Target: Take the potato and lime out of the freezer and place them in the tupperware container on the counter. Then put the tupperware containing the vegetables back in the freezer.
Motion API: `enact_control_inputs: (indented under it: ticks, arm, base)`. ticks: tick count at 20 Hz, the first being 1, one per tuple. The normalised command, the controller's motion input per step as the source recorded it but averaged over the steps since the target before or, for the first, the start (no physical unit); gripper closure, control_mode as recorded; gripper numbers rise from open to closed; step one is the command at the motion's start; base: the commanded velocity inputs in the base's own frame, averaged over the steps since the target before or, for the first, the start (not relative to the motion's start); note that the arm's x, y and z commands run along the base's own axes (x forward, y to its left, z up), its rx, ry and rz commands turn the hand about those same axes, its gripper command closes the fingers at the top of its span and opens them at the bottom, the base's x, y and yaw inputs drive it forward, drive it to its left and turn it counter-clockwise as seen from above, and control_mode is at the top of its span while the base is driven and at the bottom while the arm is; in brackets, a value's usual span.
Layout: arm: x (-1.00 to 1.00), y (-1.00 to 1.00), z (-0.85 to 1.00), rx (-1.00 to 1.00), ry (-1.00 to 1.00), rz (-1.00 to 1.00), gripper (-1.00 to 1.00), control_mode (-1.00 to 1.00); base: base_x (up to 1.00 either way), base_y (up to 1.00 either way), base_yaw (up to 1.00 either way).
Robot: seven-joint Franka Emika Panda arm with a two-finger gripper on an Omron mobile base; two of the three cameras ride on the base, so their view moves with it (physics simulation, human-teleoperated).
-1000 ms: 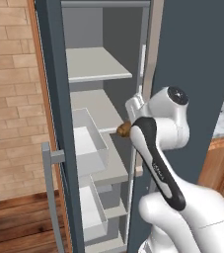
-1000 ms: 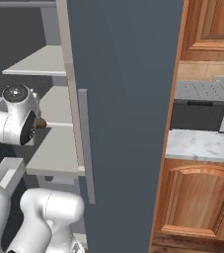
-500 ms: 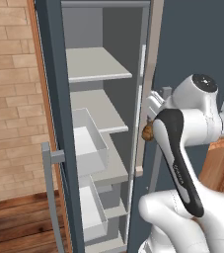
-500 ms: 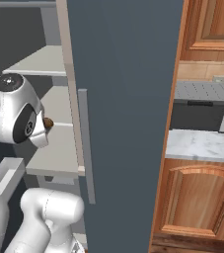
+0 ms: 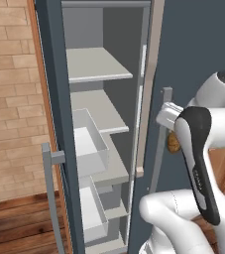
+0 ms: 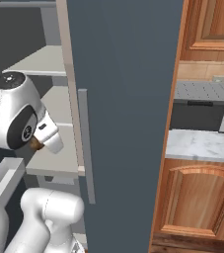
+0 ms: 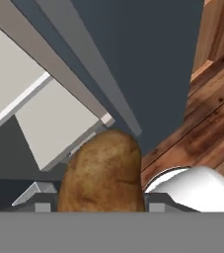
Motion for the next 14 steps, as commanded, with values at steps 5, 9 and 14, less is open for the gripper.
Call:
enact_control_inputs:
  ticks: [5, 9, 14]
  arm:
    - [-0.37, -0.28, -0.29, -0.14, 0.00, 0.13, 1.00, -1.00]
    - [-0.14, -0.11, -0.11, -0.06, 0.00, 0.07, 1.00, 1.00]
    - [0.00, 0.00, 0.00, 0.00, 0.00, 0.00, 1.00, 1.00]
  base:
    - [0.00, 0.00, 0.00]
    - [-0.13, -0.10, 0.01]
    - [-0.34, -0.84, 0.01]
